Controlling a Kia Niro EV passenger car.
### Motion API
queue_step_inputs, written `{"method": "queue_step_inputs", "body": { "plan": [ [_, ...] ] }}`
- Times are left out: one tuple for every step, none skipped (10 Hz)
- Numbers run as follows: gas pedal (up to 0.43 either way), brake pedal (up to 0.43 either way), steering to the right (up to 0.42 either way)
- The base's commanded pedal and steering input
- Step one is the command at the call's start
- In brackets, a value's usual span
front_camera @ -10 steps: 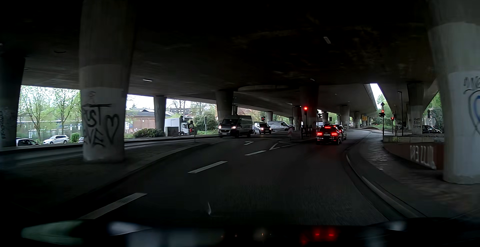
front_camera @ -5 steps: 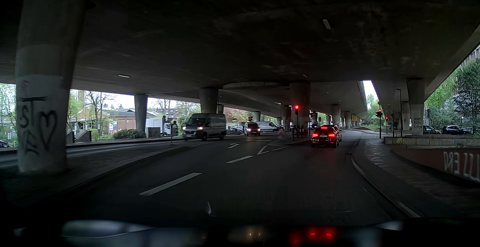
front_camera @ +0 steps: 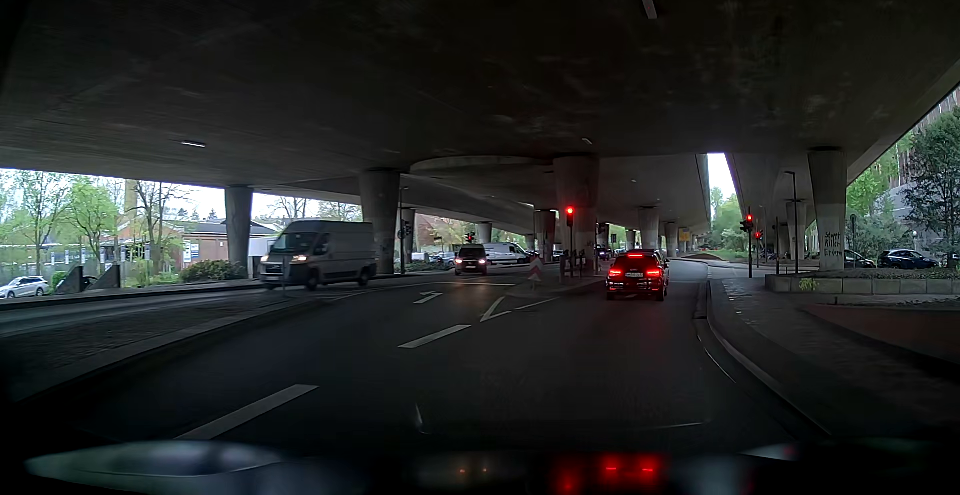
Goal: Follow the waypoints while adhering to traffic rules and regulations
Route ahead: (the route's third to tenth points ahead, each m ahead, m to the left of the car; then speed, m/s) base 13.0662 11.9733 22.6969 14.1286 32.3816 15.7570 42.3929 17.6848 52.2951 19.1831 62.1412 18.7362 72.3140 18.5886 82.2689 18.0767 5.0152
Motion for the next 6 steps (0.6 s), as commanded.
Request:
{"method": "queue_step_inputs", "body": {
  "plan": [
    [0.000,0.000,0.078],
    [0.000,0.006,0.079],
    [0.000,0.006,0.080],
    [0.000,0.000,0.083],
    [0.000,0.000,0.087],
    [0.000,0.000,0.091]
  ]
}}
